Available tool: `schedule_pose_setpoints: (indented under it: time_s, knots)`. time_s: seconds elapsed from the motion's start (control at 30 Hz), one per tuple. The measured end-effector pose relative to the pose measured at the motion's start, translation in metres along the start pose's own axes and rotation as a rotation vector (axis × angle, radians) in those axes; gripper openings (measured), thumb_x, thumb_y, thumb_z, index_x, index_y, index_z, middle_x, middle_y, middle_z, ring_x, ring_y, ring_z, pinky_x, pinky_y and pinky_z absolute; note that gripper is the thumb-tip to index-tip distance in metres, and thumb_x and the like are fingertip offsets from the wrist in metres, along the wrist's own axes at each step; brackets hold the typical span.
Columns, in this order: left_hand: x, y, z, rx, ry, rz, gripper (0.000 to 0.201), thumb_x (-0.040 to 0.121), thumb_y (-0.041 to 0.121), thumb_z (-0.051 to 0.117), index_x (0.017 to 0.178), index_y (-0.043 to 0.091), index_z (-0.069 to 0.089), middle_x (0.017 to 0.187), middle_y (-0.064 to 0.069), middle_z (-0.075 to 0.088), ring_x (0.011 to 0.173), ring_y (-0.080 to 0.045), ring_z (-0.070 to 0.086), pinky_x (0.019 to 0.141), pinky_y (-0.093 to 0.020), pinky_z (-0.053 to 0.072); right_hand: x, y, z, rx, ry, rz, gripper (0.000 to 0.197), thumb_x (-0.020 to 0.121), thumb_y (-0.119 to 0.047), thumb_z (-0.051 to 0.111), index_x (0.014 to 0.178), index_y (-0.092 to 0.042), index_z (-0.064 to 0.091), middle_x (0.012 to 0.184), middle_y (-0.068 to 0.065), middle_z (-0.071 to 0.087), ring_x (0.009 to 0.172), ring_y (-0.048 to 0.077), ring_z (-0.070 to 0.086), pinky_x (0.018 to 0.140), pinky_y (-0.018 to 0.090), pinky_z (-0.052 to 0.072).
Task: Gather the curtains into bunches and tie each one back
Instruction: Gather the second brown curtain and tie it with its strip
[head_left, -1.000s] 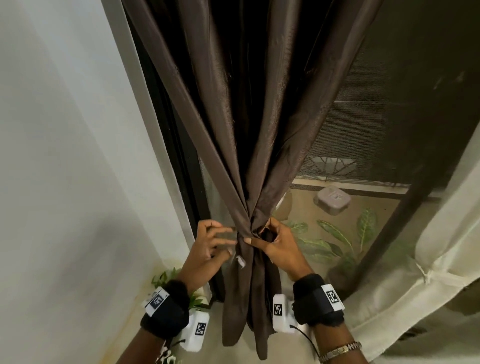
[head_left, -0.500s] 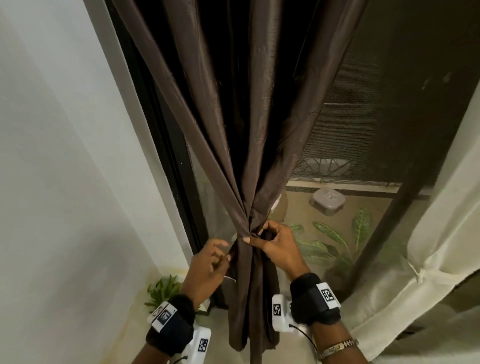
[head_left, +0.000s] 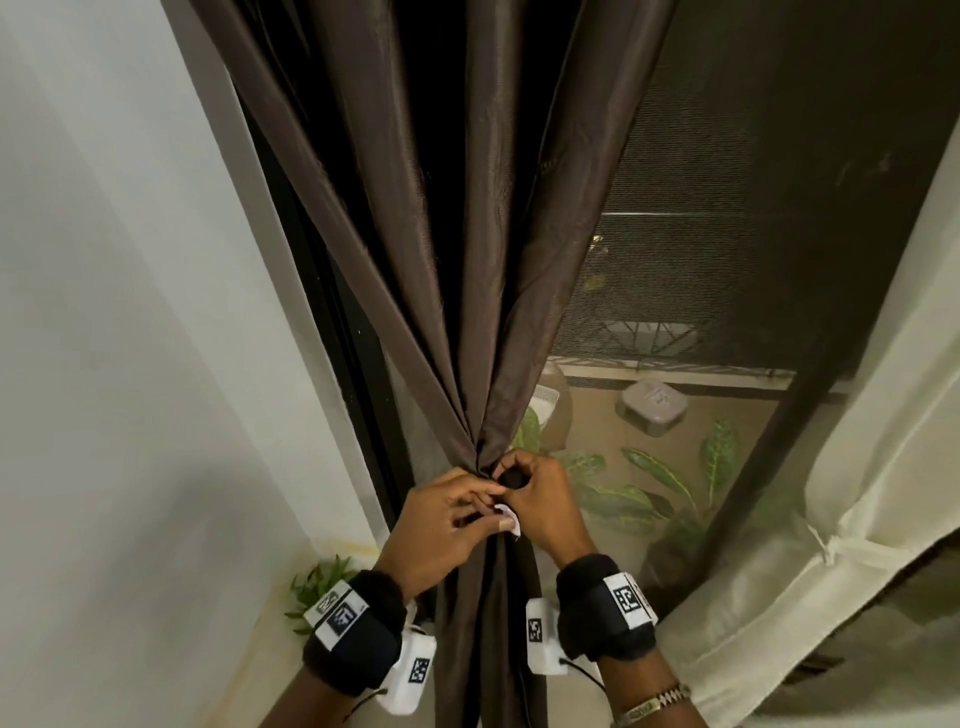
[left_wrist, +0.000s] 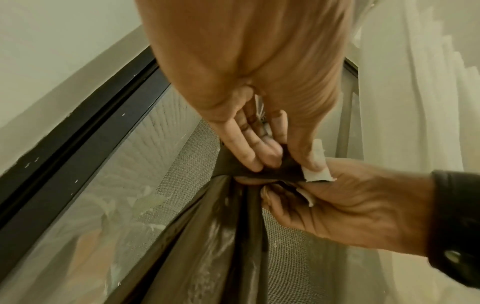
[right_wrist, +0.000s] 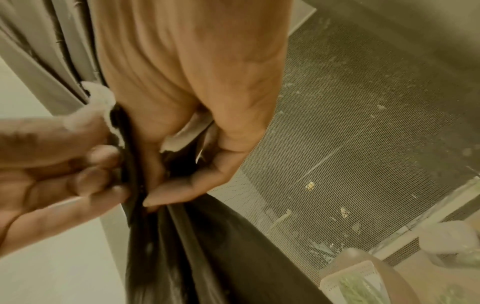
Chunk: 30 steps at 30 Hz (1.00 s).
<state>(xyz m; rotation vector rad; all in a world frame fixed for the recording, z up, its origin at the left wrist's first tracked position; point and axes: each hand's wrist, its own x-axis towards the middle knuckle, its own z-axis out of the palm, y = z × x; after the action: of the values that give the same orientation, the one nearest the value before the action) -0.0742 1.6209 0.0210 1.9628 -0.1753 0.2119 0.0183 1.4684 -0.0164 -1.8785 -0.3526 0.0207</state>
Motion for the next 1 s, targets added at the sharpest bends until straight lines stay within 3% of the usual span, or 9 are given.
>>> schedule_pose_setpoints:
  time_s: [0.1,0.2,0.27,0.37,0.5,0.57,0.7,0.83,1.0]
  knots:
    - [0.008,-0.002,-0.01,0.254,0.06,0.181,0.018,0.081,0.041,0.089,0.096,0.031,0.084,0.098,0.013,0.067,0.094,-0.013,0.068,0.087,-0.026,0.056,-0.004,-0.001,-0.003,0.011,-0.074,-0.026,0.015,0.079,-0.016,0.086,0.081,-0.027,0.076,0.084,-0.006,0.08,0.08,0.006,0.073,0.076,0.036,0.06]
    - [0.016,0.002,-0.014,0.311,-0.041,0.278,0.013,0.088,0.038,0.084,0.093,0.027,0.079,0.113,0.019,0.068,0.113,-0.007,0.061,0.1,-0.017,0.044,-0.009,-0.008,-0.011,0.04,-0.126,-0.075,0.011,0.083,-0.029,0.08,0.09,-0.02,0.078,0.088,-0.007,0.08,0.083,0.004,0.071,0.074,0.034,0.059]
    - [0.022,0.006,-0.013,0.241,-0.149,0.217,0.011,0.096,0.029,0.078,0.102,0.021,0.076,0.111,0.014,0.074,0.111,-0.009,0.066,0.099,-0.02,0.048,-0.01,-0.014,-0.017,0.072,-0.221,-0.05,0.007,0.087,-0.017,0.075,0.093,-0.02,0.077,0.086,-0.01,0.076,0.084,0.003,0.068,0.071,0.028,0.057]
    - [0.031,0.004,-0.014,0.118,-0.147,0.095,0.005,0.102,0.022,0.071,0.103,0.017,0.071,0.097,0.007,0.076,0.095,-0.008,0.072,0.088,-0.022,0.053,-0.014,-0.028,-0.024,0.181,-0.399,0.083,0.04,0.099,0.004,0.065,0.115,-0.032,0.074,0.105,-0.017,0.079,0.101,0.003,0.075,0.083,0.026,0.063]
    - [0.037,-0.008,-0.018,0.043,-0.101,0.066,0.009,0.1,0.013,0.073,0.107,0.01,0.078,0.101,0.006,0.081,0.097,-0.003,0.074,0.089,-0.017,0.053,-0.013,-0.027,-0.035,0.351,-0.304,0.112,0.052,0.099,0.004,0.07,0.136,-0.029,0.056,0.114,0.001,0.081,0.106,0.013,0.077,0.091,0.035,0.064]
    - [0.037,-0.008,-0.016,0.019,-0.112,0.054,0.013,0.099,0.013,0.074,0.11,0.008,0.08,0.103,0.003,0.083,0.099,-0.005,0.076,0.089,-0.018,0.056,-0.012,-0.028,-0.036,0.366,-0.206,0.138,0.04,0.098,0.001,0.072,0.127,-0.021,0.054,0.103,0.015,0.082,0.09,0.022,0.078,0.082,0.039,0.066]
    - [0.038,-0.011,-0.011,-0.016,-0.056,0.052,0.01,0.1,0.014,0.074,0.107,0.009,0.079,0.099,0.0,0.082,0.095,-0.01,0.077,0.085,-0.026,0.06,-0.014,-0.03,-0.027,0.434,0.016,0.18,0.021,0.092,0.0,0.079,0.098,-0.01,0.063,0.073,0.01,0.076,0.066,0.015,0.072,0.067,0.031,0.061]
    - [0.041,-0.013,-0.011,-0.041,0.021,-0.019,0.008,0.098,0.014,0.077,0.104,0.012,0.081,0.094,-0.001,0.083,0.09,-0.019,0.079,0.079,-0.035,0.065,-0.02,-0.028,-0.023,0.584,-0.024,0.198,0.018,0.099,0.001,0.071,0.117,0.001,0.072,0.106,0.028,0.079,0.095,0.024,0.076,0.085,0.029,0.066]
    - [0.042,-0.011,-0.008,-0.122,0.074,-0.06,0.011,0.097,0.008,0.076,0.105,0.01,0.083,0.091,0.0,0.084,0.087,-0.013,0.08,0.079,-0.026,0.064,-0.02,-0.033,-0.014,0.404,-0.162,0.077,0.034,0.111,-0.008,0.054,0.129,-0.031,0.073,0.125,-0.002,0.079,0.123,0.018,0.072,0.102,0.033,0.06]
